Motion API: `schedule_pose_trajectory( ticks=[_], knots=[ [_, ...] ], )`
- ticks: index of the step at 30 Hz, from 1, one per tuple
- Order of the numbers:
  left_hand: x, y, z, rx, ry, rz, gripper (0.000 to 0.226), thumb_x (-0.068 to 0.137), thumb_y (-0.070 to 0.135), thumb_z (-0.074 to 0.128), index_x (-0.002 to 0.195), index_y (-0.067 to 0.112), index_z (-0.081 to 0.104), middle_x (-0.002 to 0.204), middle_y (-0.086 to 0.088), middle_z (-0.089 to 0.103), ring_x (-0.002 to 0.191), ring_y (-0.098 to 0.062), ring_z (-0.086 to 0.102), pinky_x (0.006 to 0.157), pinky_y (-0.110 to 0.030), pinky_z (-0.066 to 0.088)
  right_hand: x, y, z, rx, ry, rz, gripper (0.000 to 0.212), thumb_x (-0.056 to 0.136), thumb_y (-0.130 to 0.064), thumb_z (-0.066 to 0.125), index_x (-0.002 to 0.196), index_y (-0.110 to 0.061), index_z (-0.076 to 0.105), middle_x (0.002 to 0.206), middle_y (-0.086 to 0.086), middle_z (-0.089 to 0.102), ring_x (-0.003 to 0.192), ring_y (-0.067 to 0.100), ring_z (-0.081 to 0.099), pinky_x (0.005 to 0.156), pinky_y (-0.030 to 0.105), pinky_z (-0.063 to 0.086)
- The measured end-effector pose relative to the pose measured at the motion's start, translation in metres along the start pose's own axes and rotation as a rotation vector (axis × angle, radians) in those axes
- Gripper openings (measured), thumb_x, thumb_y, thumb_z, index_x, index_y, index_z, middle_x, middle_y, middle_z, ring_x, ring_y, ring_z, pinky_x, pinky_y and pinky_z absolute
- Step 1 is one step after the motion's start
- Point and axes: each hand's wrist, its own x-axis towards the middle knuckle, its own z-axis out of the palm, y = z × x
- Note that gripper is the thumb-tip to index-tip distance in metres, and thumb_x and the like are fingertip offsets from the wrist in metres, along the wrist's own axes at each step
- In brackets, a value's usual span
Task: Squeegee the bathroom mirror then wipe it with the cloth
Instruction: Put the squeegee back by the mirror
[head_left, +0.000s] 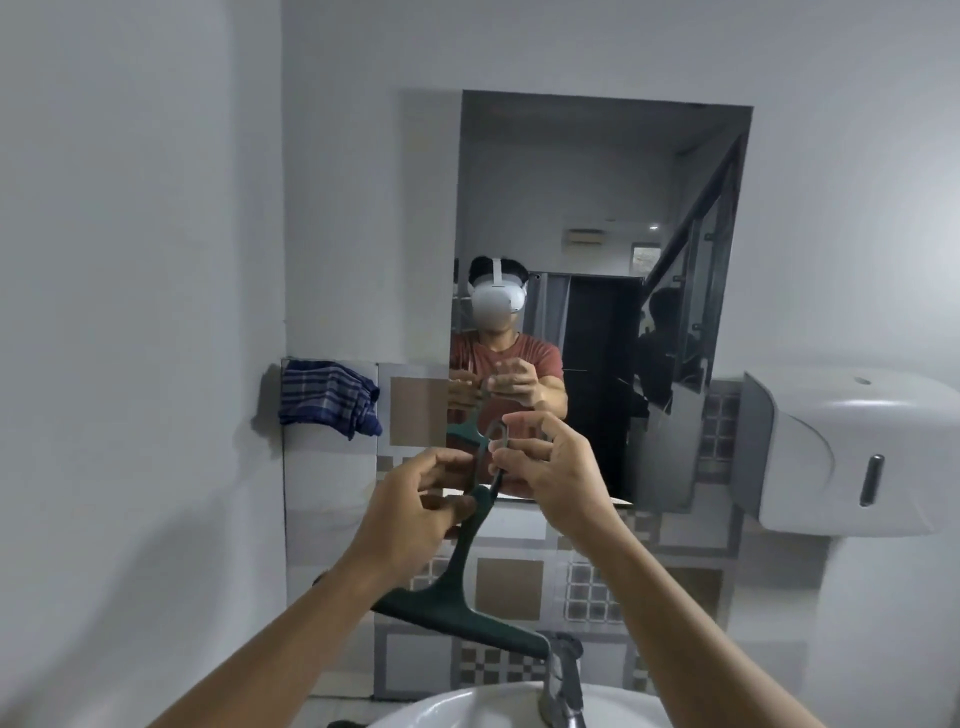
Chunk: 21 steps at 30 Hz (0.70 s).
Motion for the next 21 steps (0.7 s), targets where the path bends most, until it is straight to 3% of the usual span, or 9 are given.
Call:
schedule_pose_trajectory(
  ticks=[4,6,9,13,18,21],
  knots=[
    [-0.006,-0.013,-0.02,0.001,0.063,-0.011,0.038,0.081,-0.002,0.077,0.111,0.021,0.069,0.103,0.004,0.076,0.096,-0.02,0.074,0.077,-0.039,0.064,0.006,0.015,0.023,0.007,-0.055,-0.018,0.032,0.089,0.006,0.068,0.117,-0.009,0.066,0.09,0.023,0.073,0.08,0.019,0.076,0.067,0.024,0.06],
    [-0.009,-0.022,-0.03,-0.009,0.091,-0.041,0.038,0.078,-0.003,0.079,0.107,0.02,0.07,0.101,0.003,0.076,0.094,-0.021,0.074,0.077,-0.042,0.064,0.01,0.027,0.034,0.024,-0.101,-0.002,0.035,0.089,0.005,0.068,0.121,-0.009,0.065,0.09,0.026,0.071,0.085,0.025,0.076,0.074,0.031,0.062],
    [-0.015,-0.036,-0.043,-0.008,0.12,-0.075,0.037,0.077,-0.005,0.08,0.103,0.019,0.07,0.101,0.002,0.076,0.096,-0.025,0.073,0.078,-0.043,0.064,0.015,0.045,0.049,0.02,-0.178,0.024,0.04,0.088,0.007,0.068,0.124,-0.011,0.066,0.082,0.014,0.069,0.085,0.025,0.075,0.08,0.038,0.062],
    [-0.017,-0.057,-0.054,0.008,0.15,-0.14,0.033,0.077,-0.003,0.08,0.1,0.019,0.07,0.103,0.0,0.073,0.094,-0.029,0.073,0.076,-0.044,0.064,0.019,0.064,0.072,0.027,-0.219,0.092,0.041,0.088,0.01,0.067,0.117,-0.017,0.069,0.079,0.002,0.063,0.076,0.019,0.073,0.071,0.033,0.063],
    [-0.01,-0.084,-0.065,0.015,0.199,-0.181,0.026,0.084,-0.001,0.074,0.099,0.02,0.071,0.103,0.0,0.073,0.092,-0.028,0.074,0.076,-0.045,0.064,0.034,0.091,0.096,0.024,-0.196,0.139,0.04,0.089,0.009,0.067,0.117,-0.021,0.069,0.09,0.01,0.064,0.086,0.03,0.073,0.078,0.047,0.063],
    [0.0,-0.099,-0.07,0.033,0.225,-0.18,0.026,0.084,0.003,0.075,0.101,0.023,0.07,0.102,0.003,0.073,0.095,-0.024,0.072,0.079,-0.041,0.064,0.046,0.104,0.106,0.04,-0.192,0.145,0.039,0.089,0.008,0.067,0.116,-0.021,0.07,0.093,0.013,0.065,0.088,0.032,0.074,0.077,0.045,0.063]
  ],
)
